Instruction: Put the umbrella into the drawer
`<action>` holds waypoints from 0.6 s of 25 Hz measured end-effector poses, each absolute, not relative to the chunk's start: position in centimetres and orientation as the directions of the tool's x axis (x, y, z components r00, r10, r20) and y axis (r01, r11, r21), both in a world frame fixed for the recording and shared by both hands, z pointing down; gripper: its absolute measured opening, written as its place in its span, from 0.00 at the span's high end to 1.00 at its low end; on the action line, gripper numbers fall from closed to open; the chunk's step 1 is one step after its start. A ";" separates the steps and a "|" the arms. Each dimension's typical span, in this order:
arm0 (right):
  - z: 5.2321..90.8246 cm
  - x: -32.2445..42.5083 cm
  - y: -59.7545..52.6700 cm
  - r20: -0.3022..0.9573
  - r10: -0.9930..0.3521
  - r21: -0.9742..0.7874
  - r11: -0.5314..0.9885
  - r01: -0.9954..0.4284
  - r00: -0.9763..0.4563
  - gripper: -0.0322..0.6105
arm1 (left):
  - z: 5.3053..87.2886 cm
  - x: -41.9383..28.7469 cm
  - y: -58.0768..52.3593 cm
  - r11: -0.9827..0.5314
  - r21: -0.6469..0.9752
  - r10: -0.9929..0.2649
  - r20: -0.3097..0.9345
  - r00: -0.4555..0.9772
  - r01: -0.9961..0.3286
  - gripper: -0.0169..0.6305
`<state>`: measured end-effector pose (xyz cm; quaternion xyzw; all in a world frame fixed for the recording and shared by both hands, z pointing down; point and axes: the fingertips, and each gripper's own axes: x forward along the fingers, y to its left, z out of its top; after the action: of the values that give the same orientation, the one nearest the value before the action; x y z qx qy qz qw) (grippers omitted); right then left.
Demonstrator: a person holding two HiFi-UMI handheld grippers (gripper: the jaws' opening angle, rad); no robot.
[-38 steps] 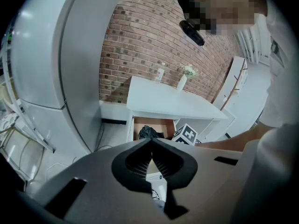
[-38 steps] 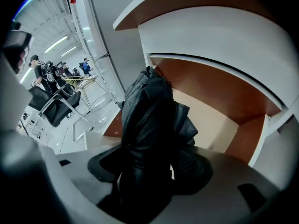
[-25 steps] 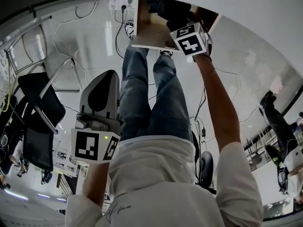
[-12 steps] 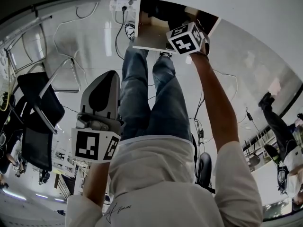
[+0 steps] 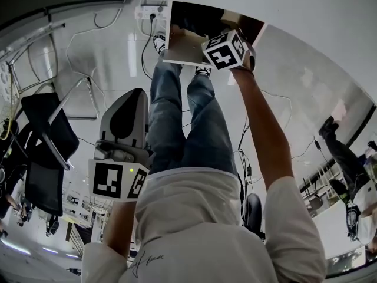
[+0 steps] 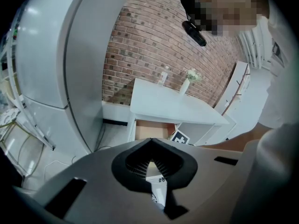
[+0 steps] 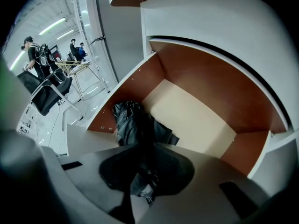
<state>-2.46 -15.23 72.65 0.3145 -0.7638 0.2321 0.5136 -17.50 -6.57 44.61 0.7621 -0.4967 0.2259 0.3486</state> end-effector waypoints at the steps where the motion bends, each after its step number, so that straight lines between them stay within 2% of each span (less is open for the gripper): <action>1: 72.4 -2.5 -15.2 0.929 -0.245 -0.031 0.693 -0.720 -0.277 0.83 | 44.4 -17.5 -6.6 -0.265 0.307 -0.603 0.687 0.406 -0.914 0.95; 15: 69.7 -1.8 -14.2 0.914 -0.263 -0.052 0.678 -0.733 -0.308 0.89 | 42.5 -16.3 -6.3 -0.295 0.302 -0.633 0.648 0.423 -0.906 0.95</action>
<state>-1.82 -14.15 69.69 0.3225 -0.7725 0.2391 0.4920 -16.28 -6.32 42.48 0.7773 -0.4952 0.2086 0.3274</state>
